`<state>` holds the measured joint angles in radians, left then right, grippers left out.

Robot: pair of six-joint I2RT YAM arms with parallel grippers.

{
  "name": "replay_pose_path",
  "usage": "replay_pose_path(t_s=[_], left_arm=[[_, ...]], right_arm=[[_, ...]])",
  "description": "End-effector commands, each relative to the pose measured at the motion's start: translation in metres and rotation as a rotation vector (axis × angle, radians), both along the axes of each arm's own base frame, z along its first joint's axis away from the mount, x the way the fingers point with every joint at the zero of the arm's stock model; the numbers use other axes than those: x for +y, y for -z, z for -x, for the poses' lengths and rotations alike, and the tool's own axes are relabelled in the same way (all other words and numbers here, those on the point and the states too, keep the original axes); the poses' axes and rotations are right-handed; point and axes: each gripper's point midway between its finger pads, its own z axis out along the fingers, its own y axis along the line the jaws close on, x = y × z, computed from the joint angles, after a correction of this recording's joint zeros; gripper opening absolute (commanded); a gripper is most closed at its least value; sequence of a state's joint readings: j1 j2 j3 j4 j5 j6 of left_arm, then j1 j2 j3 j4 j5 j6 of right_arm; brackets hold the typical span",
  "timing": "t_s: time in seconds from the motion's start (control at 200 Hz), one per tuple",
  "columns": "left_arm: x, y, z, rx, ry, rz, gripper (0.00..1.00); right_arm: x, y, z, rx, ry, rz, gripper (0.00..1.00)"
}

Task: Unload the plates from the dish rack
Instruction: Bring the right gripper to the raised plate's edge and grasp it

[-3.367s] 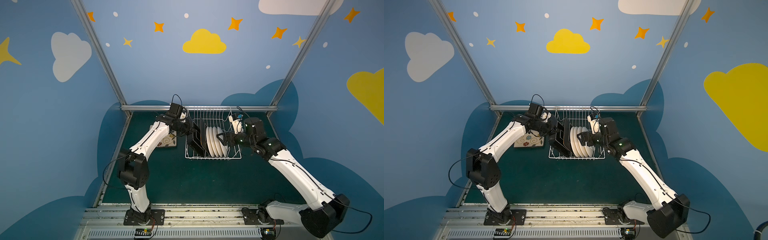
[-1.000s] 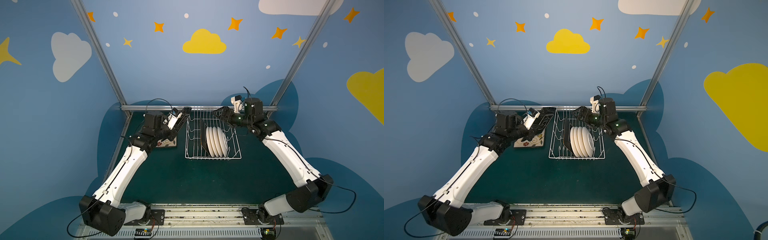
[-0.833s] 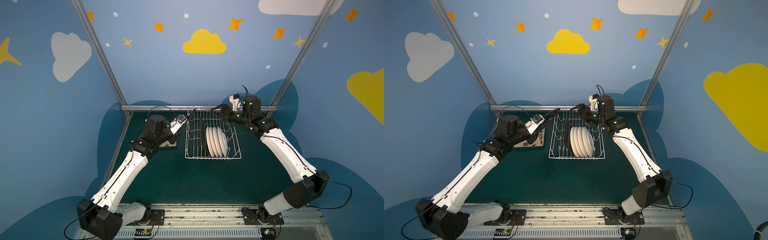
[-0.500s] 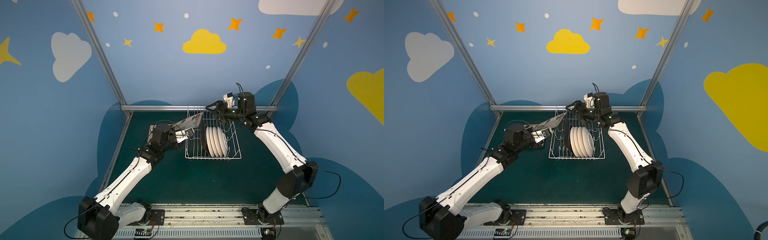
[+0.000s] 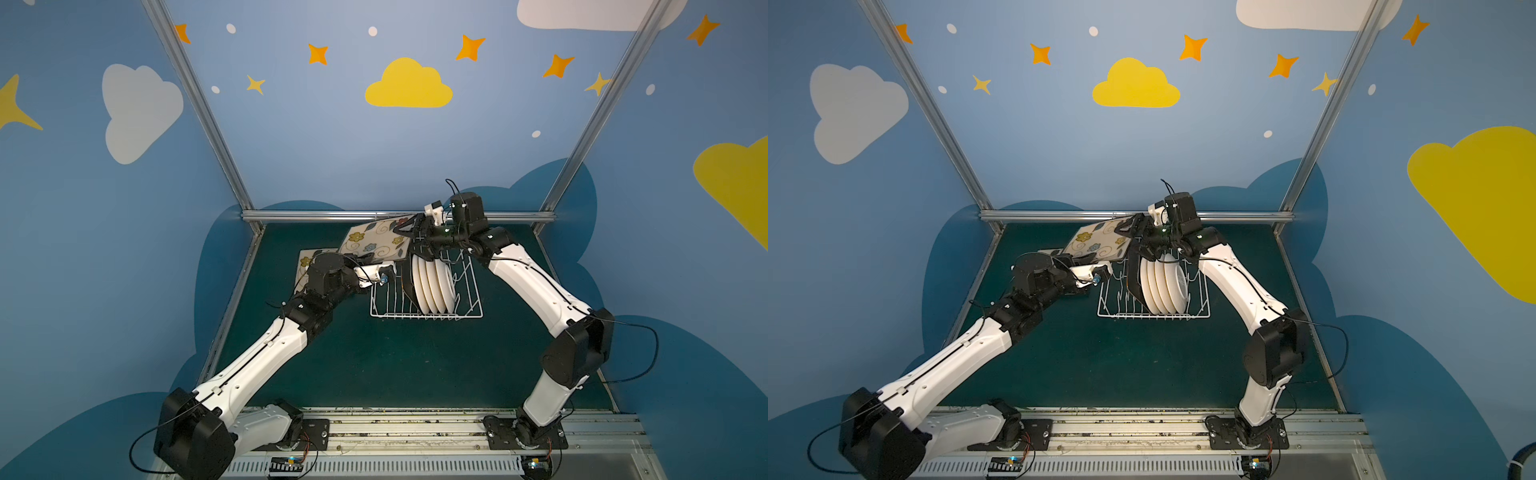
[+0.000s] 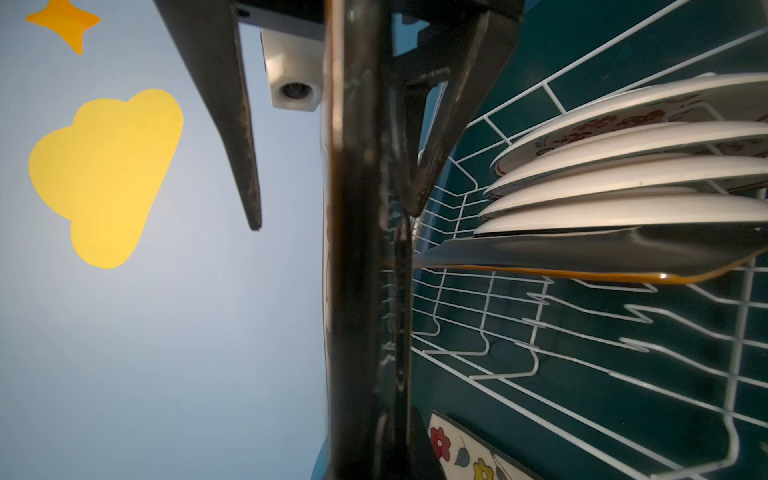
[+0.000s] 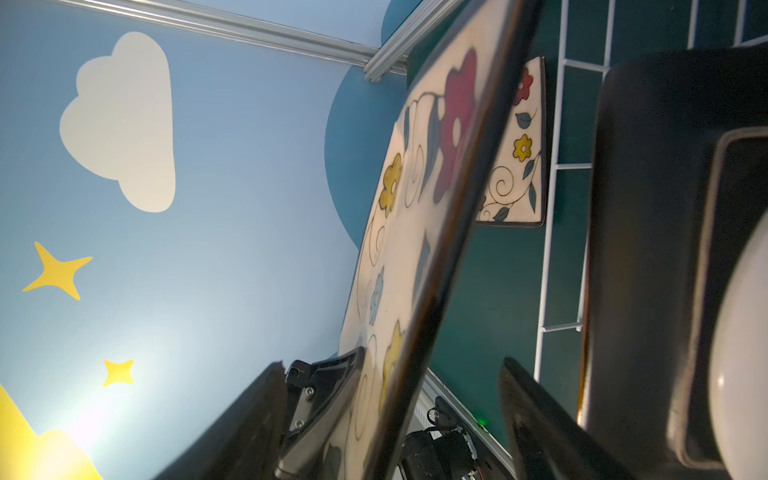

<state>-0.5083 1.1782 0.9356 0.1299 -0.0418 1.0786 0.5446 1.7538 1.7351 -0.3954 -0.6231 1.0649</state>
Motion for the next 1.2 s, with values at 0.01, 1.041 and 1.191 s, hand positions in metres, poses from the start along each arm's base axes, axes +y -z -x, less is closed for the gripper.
replay_pose_path(t_s=[0.01, 1.041, 1.191], left_arm=[[0.001, -0.099, 0.007, -0.339, 0.000, 0.128, 0.03], [-0.004, -0.066, 0.003, -0.232, 0.005, 0.103, 0.31], [-0.004, -0.061, 0.001, -0.216, -0.003, 0.102, 0.64]], right_arm=[[0.008, 0.008, 0.000, 0.025, -0.010, -0.005, 0.70], [0.015, 0.005, -0.005, 0.035, -0.017, -0.102, 0.00], [0.011, -0.009, -0.009, -0.013, -0.003, -0.159, 0.00]])
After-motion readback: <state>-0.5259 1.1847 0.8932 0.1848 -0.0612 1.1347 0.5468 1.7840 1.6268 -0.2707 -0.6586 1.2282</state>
